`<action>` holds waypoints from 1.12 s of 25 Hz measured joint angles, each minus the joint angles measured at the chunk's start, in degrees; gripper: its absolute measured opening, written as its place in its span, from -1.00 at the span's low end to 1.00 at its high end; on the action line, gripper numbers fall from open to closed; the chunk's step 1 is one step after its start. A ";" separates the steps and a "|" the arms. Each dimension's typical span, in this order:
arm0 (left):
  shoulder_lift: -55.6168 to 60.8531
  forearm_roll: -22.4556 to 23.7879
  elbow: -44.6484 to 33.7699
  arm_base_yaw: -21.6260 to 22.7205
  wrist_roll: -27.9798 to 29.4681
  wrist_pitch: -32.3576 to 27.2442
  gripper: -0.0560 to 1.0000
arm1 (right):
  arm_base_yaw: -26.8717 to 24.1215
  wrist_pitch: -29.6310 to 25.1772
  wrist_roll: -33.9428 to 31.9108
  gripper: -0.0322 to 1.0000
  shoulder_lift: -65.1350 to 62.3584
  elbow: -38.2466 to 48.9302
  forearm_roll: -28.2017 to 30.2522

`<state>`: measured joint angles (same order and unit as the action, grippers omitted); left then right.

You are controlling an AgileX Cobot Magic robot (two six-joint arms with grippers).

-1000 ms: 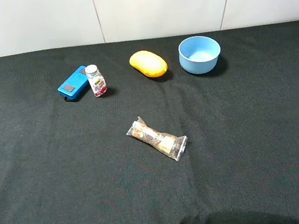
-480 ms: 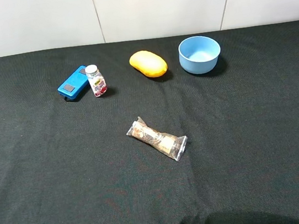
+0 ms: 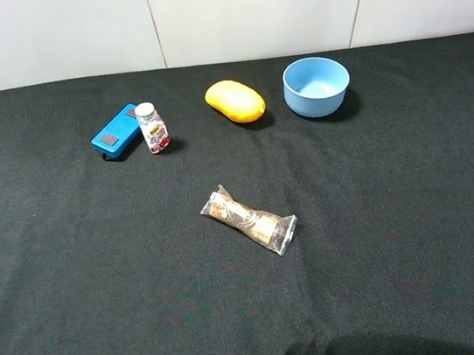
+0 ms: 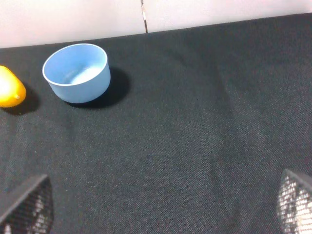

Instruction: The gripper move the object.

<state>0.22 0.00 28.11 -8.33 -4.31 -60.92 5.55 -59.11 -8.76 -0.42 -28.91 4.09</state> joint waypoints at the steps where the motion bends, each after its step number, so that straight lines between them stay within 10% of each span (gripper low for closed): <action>1: 0.00 0.00 0.00 0.00 0.00 0.00 0.94 | 0.00 0.00 0.05 0.41 0.00 0.00 0.00; 28: 0.00 0.00 0.00 0.00 0.00 0.00 0.94 | 0.00 0.00 0.19 0.41 0.00 0.00 0.00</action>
<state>0.22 0.00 28.11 -8.33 -4.31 -60.92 5.55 -59.11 -8.56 -0.42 -28.91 4.09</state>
